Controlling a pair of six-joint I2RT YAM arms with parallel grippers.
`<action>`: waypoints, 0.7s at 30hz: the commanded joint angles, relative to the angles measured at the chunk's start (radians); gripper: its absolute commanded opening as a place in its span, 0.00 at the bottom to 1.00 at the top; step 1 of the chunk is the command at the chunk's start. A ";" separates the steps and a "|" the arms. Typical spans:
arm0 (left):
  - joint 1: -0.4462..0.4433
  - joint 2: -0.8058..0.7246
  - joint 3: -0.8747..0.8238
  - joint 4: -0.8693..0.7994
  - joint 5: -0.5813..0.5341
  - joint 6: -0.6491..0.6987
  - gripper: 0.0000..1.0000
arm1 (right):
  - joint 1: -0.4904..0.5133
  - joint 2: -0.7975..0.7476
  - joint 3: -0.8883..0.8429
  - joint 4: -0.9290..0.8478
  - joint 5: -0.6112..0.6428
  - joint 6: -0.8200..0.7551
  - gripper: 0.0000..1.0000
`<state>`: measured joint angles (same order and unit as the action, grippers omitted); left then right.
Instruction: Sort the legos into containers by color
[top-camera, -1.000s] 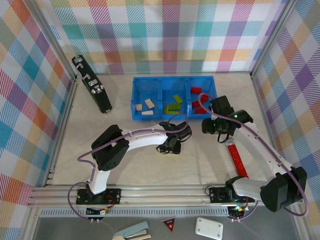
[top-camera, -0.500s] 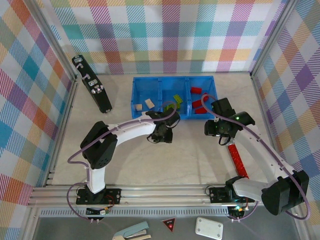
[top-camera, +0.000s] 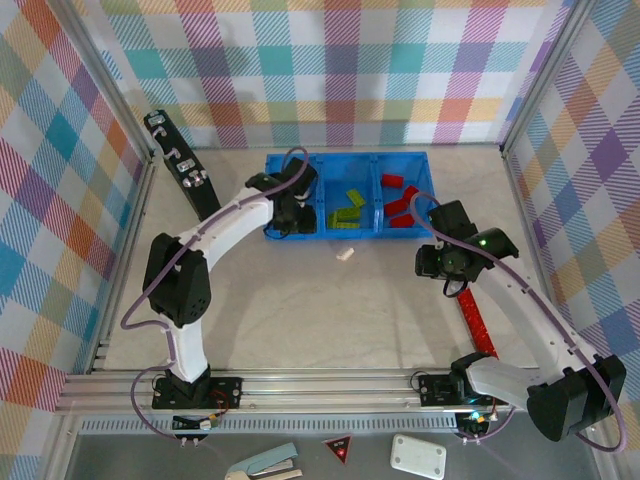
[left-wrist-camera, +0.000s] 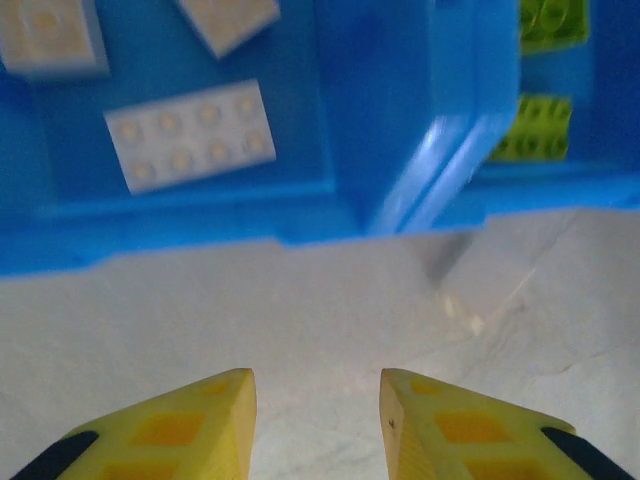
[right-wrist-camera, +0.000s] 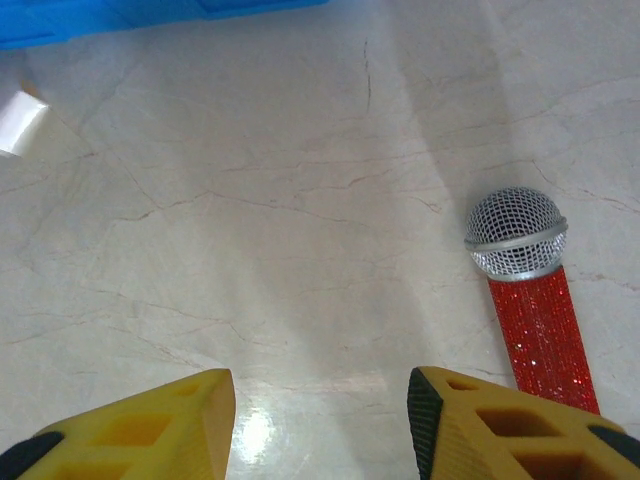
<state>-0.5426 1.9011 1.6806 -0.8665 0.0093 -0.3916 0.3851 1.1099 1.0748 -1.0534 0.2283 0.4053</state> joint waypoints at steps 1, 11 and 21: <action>0.040 0.065 0.102 -0.074 0.039 0.073 0.38 | -0.006 -0.026 0.011 -0.050 0.019 0.017 0.50; 0.048 0.161 0.270 -0.110 0.075 0.094 0.40 | -0.006 -0.029 -0.042 0.015 -0.112 0.017 0.51; 0.164 0.174 0.410 -0.214 0.136 0.153 0.41 | 0.085 0.143 -0.036 0.186 -0.233 -0.016 0.50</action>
<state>-0.4355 2.0697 2.0422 -1.0016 0.1158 -0.2771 0.4412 1.2156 1.0302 -0.9379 0.0399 0.4065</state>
